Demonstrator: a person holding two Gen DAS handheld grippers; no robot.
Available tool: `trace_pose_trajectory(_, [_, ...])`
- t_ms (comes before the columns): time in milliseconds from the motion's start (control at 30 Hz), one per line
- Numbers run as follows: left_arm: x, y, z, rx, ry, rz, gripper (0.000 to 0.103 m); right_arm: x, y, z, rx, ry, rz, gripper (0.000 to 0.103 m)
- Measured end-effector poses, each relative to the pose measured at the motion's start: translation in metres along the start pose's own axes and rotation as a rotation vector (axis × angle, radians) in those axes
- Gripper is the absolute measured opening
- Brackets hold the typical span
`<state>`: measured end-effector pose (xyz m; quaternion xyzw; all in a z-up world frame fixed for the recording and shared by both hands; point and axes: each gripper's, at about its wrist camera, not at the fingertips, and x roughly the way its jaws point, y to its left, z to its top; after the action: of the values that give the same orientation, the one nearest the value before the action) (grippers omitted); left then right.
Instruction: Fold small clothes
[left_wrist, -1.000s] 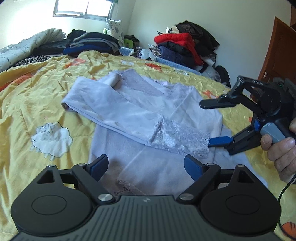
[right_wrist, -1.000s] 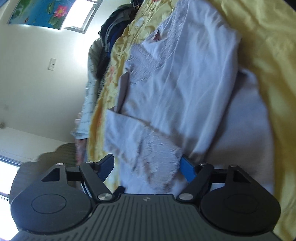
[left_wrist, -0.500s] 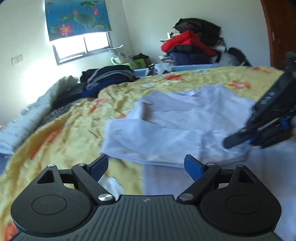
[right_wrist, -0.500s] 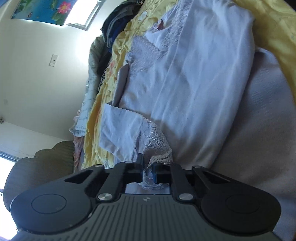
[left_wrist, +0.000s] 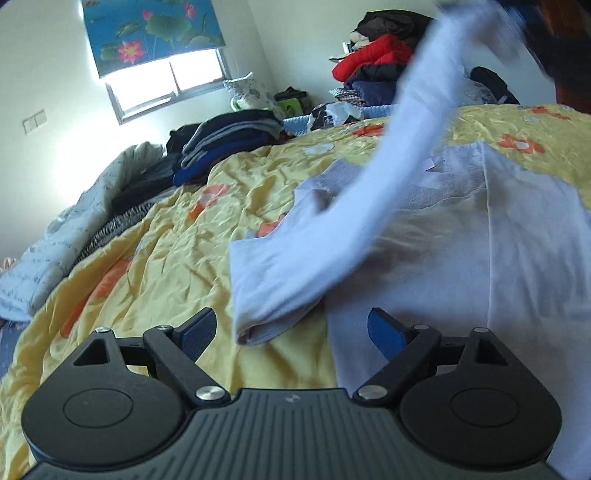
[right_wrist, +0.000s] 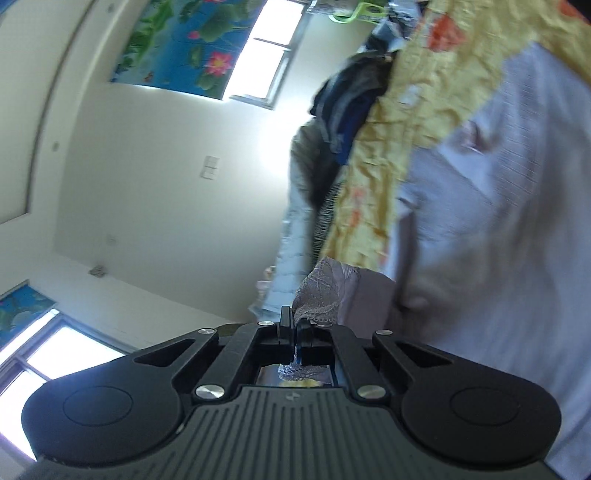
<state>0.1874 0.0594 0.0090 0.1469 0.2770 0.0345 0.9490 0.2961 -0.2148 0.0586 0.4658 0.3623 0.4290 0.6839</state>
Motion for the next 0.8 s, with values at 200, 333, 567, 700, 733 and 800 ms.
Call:
trace_pose_trajectory(200, [0.029,0.019,0.02,-0.102,0.047,0.089,0.089,-0.005,0.031,0.01,-0.044,0.006,0.08,0.006])
trace_pose_trajectory(333, [0.046,0.037,0.029,-0.236,0.094,0.049,0.017,-0.014,0.017,0.006,-0.016,-0.015,0.053,0.007])
trace_pose_trajectory(567, [0.016,0.002,0.035,-0.07,-0.116,0.108,0.006,-0.053,0.011,-0.009,0.0,-0.089,0.075,0.007])
trace_pose_trajectory(700, [-0.021,-0.031,0.041,0.099,-0.326,-0.068,0.006,-0.123,0.014,-0.046,-0.018,-0.185,0.102,0.007])
trace_pose_trajectory(733, [-0.021,-0.039,0.041,0.15,-0.308,-0.13,0.006,-0.141,0.01,-0.059,-0.008,-0.21,0.103,0.007])
trace_pose_trajectory(800, [-0.011,-0.06,0.037,0.239,-0.212,-0.236,0.006,-0.168,-0.002,-0.085,0.035,-0.248,0.059,0.007])
